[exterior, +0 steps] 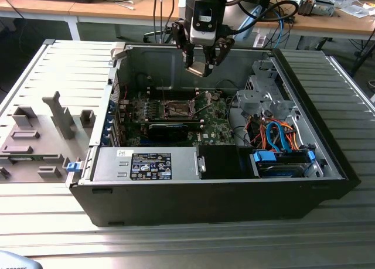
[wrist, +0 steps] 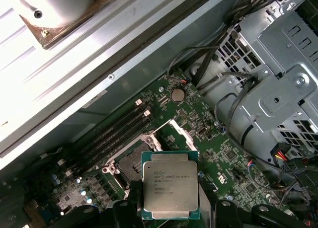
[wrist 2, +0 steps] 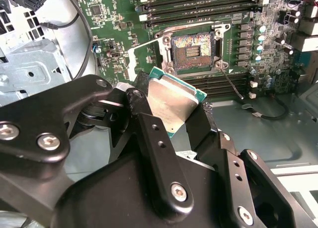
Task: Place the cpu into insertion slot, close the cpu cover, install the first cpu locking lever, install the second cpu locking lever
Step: 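Place the cpu into insertion slot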
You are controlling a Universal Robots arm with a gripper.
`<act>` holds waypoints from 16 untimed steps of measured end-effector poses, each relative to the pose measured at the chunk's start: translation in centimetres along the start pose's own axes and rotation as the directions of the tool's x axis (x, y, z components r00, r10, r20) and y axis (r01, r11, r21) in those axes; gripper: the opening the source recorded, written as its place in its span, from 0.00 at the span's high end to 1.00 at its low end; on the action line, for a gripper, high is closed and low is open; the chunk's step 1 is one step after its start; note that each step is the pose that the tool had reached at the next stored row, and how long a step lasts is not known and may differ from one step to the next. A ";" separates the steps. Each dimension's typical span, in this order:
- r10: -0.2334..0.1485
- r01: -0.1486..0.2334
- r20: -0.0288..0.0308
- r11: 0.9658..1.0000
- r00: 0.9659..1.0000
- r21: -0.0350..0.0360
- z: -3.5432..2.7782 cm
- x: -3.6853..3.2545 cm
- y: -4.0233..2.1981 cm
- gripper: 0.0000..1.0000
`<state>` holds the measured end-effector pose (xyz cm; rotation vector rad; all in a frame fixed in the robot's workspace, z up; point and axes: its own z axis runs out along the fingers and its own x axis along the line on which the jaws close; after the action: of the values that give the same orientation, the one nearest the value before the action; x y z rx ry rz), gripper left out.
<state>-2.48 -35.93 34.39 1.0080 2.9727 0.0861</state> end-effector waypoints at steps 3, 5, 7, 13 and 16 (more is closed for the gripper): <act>0.005 -0.005 0.000 1.000 1.000 0.000 0.00 0.00 0.00 0.46; 0.008 -0.008 0.000 1.000 1.000 0.000 0.00 0.00 0.00 0.46; 0.011 -0.011 0.001 1.000 1.000 0.000 0.01 0.00 0.00 0.46; 0.019 -0.019 0.001 1.000 1.000 0.000 0.01 0.00 0.00 0.46; 0.022 -0.022 0.001 1.000 1.000 0.000 0.02 0.00 0.00 0.46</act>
<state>-2.48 -35.93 34.37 1.0407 2.9607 0.0859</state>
